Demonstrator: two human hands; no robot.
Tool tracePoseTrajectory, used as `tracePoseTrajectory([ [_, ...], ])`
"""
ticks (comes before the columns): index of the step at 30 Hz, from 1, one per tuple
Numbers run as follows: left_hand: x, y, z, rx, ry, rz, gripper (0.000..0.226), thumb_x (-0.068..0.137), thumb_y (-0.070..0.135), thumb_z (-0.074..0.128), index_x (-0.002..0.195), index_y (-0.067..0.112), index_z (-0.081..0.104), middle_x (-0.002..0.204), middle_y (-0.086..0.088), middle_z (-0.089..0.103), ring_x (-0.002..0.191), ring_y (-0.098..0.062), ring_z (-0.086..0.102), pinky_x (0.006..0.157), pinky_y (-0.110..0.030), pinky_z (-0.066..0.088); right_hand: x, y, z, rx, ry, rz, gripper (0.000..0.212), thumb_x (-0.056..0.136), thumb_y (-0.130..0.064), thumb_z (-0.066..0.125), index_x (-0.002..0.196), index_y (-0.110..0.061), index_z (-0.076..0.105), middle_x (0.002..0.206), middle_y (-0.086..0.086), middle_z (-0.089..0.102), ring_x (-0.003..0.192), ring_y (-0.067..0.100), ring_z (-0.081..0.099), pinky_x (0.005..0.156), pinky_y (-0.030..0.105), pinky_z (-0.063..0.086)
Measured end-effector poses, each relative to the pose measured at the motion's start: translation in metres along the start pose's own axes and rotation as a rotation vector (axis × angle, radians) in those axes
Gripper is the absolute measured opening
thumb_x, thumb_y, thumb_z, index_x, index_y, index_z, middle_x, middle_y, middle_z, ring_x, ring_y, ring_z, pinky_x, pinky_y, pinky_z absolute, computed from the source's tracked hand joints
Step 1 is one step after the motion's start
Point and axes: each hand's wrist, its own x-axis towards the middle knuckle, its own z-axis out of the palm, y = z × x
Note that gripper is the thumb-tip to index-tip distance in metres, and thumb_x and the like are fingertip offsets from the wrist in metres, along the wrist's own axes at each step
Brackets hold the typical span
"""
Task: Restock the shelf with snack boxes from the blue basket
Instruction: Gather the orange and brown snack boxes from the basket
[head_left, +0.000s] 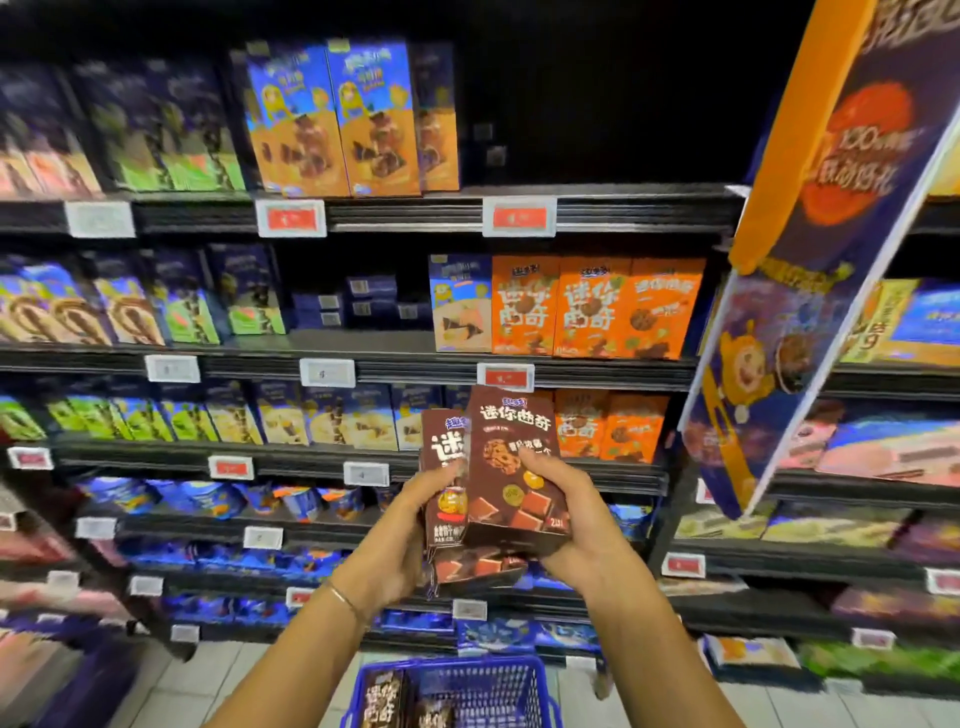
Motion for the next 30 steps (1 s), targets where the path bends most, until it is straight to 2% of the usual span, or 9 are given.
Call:
tracePoseTrajectory([
  [4,-0.001,0.027,-0.002,0.008,0.015,0.125,0.095,0.062,0.048,0.086,0.145,0.015,0.055,0.131,-0.018,0.072,0.116,-0.04,0.071,0.099,-0.06,0.057,0.004,-0.016,0.019,-0.029,-0.038,-0.072,0.029,0.077,-0.027,0.08,0.1,-0.01,0.08,0.111,0.018,0.074,0.095,0.035,0.074,0.072,0.045,0.061],
  [7,0.0,0.059,-0.002,-0.033,-0.032,0.278,0.097,0.062,0.04,0.084,0.149,0.01,0.052,0.136,-0.022,0.068,0.108,-0.036,0.073,0.086,-0.047,0.06,0.001,-0.04,0.042,-0.095,-0.055,-0.192,0.042,0.071,-0.027,0.084,0.109,-0.011,0.077,0.112,0.017,0.074,0.096,0.034,0.074,0.079,0.053,0.061],
  [10,0.001,0.1,0.002,-0.069,-0.111,0.412,0.097,0.064,0.034,0.082,0.151,0.004,0.048,0.13,-0.021,0.069,0.099,-0.034,0.074,0.076,-0.045,0.063,-0.007,-0.07,0.067,-0.172,-0.095,-0.318,0.05,0.07,-0.026,0.081,0.116,-0.011,0.071,0.106,0.014,0.076,0.089,0.03,0.076,0.072,0.045,0.062],
  [13,0.002,0.142,0.011,-0.077,-0.148,0.549,0.098,0.063,0.031,0.079,0.151,0.001,0.047,0.119,-0.015,0.073,0.089,-0.028,0.077,0.07,-0.041,0.064,-0.011,-0.102,0.094,-0.236,-0.117,-0.434,0.063,0.065,-0.028,0.085,0.123,-0.009,0.067,0.107,0.013,0.075,0.089,0.029,0.075,0.077,0.045,0.062],
  [17,0.003,0.19,0.016,-0.054,-0.197,0.692,0.097,0.064,0.03,0.078,0.154,0.013,0.045,0.136,-0.018,0.066,0.104,-0.032,0.073,0.083,-0.048,0.063,-0.005,-0.133,0.125,-0.312,-0.152,-0.568,0.026,0.073,-0.024,0.079,0.099,-0.022,0.08,0.105,0.011,0.076,0.09,0.027,0.076,0.074,0.041,0.062],
  [19,0.005,0.211,0.014,-0.033,-0.199,0.742,0.096,0.064,0.03,0.078,0.153,0.015,0.045,0.135,-0.015,0.067,0.104,-0.03,0.074,0.08,-0.044,0.064,0.001,-0.147,0.133,-0.302,-0.155,-0.603,0.02,0.075,-0.025,0.079,0.095,-0.023,0.081,0.104,0.01,0.077,0.091,0.026,0.076,0.074,0.04,0.062],
  [22,0.007,0.236,0.01,0.014,-0.213,0.791,0.097,0.065,0.029,0.078,0.154,0.014,0.043,0.133,-0.017,0.068,0.102,-0.029,0.076,0.076,-0.04,0.064,0.015,-0.17,0.138,-0.257,-0.161,-0.633,0.041,0.068,-0.029,0.089,0.105,-0.015,0.078,0.111,0.013,0.075,0.096,0.029,0.075,0.077,0.042,0.06],
  [25,0.009,0.254,0.011,0.104,-0.23,0.835,0.096,0.068,0.032,0.077,0.155,0.017,0.041,0.144,-0.021,0.061,0.111,-0.035,0.072,0.086,-0.048,0.063,0.039,-0.2,0.135,-0.287,-0.071,-0.662,0.059,0.067,-0.034,0.089,0.118,-0.011,0.07,0.115,0.013,0.074,0.101,0.029,0.074,0.077,0.041,0.06],
  [30,0.014,0.273,0.022,0.125,-0.191,0.902,0.098,0.067,0.034,0.077,0.156,0.018,0.04,0.143,-0.018,0.063,0.112,-0.032,0.073,0.083,-0.043,0.064,0.096,-0.264,0.137,-0.493,0.116,-0.763,0.062,0.07,-0.035,0.085,0.124,-0.012,0.062,0.109,0.007,0.076,0.097,0.024,0.075,0.081,0.041,0.061],
])
